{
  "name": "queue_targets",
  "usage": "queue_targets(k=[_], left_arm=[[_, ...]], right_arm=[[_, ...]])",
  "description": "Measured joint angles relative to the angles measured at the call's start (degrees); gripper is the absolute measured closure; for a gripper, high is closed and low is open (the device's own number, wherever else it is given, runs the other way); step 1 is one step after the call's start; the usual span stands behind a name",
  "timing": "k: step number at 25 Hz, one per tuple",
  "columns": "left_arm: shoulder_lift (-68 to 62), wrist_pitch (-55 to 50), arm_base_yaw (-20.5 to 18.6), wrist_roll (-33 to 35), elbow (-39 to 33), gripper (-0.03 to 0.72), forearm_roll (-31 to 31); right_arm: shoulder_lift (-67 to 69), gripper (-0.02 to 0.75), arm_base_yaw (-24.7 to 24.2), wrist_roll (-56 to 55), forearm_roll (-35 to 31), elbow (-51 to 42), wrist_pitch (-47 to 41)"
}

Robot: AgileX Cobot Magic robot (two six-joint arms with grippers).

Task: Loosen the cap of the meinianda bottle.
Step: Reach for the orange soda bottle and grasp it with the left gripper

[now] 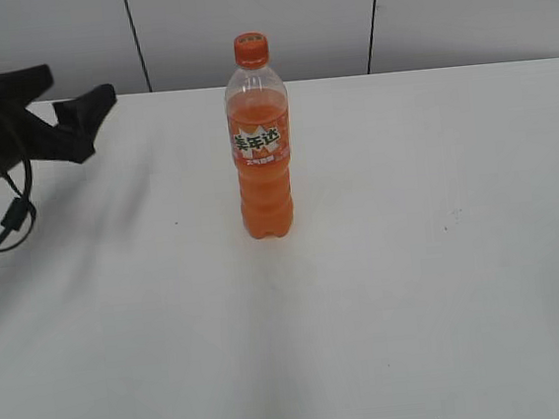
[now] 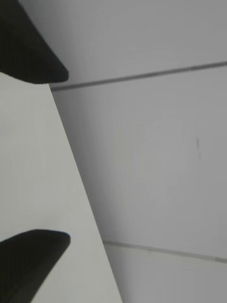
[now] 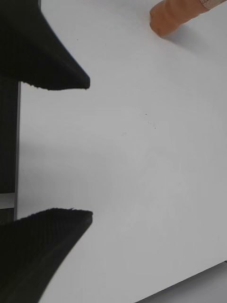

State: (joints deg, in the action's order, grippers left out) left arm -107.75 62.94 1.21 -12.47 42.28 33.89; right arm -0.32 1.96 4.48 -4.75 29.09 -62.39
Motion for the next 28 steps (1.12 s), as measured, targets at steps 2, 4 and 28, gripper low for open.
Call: queue_targets(k=[2,4,28], left_arm=[[-3.5,3.8,0.0,-0.6,0.0,0.116,4.7],[-6.1,5.1,0.0,-0.8,0.0,0.116,8.9],[-18.1,6.1,6.9,-1.0,1.3,0.09,16.4]], right_arm=[[0.0,0.153,0.0,0.0,0.0,0.0,0.0],[0.0,0.153,0.0,0.0,0.0,0.0,0.0],[0.0,0.153,0.0,0.0,0.0,0.0,0.0]])
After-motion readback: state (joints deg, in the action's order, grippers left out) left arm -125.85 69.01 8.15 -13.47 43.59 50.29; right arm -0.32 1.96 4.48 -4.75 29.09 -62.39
